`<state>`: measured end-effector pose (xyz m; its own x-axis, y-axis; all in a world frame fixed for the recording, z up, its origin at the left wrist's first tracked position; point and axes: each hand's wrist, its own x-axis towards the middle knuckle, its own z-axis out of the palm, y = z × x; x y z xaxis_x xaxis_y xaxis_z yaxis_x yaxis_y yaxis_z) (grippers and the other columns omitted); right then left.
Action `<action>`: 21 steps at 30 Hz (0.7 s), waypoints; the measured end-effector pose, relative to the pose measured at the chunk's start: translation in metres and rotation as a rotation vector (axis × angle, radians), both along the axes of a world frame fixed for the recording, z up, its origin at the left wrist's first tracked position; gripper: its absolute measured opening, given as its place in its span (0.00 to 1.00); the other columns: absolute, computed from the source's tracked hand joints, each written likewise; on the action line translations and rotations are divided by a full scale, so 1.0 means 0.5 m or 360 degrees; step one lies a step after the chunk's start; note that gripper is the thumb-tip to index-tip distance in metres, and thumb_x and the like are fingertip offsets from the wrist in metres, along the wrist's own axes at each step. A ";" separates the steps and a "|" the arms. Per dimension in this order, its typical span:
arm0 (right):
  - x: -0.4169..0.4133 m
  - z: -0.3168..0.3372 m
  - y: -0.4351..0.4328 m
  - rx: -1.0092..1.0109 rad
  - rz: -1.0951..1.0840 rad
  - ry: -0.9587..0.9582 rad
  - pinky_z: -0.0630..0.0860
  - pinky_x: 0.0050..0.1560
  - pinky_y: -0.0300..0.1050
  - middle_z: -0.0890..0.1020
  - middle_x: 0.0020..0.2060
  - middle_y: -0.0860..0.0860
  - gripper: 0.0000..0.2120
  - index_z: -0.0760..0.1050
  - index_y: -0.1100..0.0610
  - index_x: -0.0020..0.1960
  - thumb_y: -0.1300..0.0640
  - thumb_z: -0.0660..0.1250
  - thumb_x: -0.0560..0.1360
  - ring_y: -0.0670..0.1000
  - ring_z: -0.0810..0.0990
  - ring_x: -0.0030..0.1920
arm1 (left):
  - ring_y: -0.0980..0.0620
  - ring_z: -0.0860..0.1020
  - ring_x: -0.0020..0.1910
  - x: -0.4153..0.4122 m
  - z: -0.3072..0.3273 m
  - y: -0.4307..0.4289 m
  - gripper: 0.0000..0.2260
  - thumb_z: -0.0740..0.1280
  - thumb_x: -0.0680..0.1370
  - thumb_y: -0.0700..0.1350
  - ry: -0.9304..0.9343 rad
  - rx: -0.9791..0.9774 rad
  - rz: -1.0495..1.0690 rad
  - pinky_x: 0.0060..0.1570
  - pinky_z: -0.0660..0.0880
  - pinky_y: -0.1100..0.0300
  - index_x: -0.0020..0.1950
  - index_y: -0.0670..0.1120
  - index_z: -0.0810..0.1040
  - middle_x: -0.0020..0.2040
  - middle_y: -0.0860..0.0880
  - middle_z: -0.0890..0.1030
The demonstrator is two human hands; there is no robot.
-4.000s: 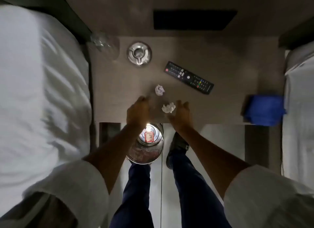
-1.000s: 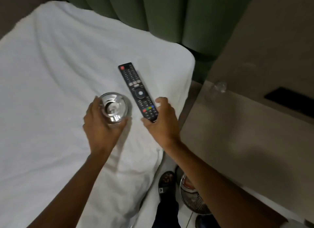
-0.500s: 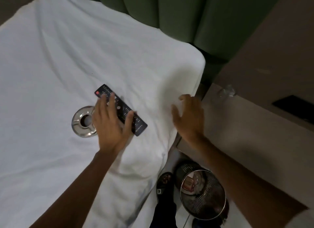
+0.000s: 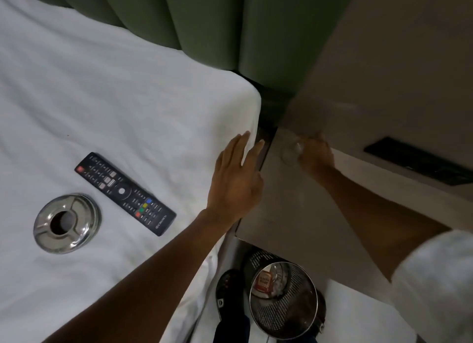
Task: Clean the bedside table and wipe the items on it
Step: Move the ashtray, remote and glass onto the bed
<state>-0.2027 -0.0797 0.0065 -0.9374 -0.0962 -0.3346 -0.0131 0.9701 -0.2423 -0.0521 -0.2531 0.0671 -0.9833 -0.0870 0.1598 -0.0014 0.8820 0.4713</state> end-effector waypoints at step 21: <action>0.257 0.132 -0.400 -0.0946 0.0406 0.0509 0.75 0.54 0.57 0.80 0.54 0.54 0.17 0.73 0.55 0.56 0.44 0.67 0.74 0.56 0.73 0.61 | 0.50 0.49 0.80 0.085 0.045 -0.295 0.25 0.42 0.82 0.59 -0.0298 -0.0068 0.0488 0.76 0.46 0.43 0.77 0.57 0.62 0.81 0.53 0.53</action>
<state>-0.0743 -0.2794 0.0727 -0.9048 -0.4058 0.1292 -0.3801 0.6328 -0.6746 -0.0094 -0.4005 0.0896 -0.9251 -0.3796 -0.0108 -0.3518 0.8460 0.4007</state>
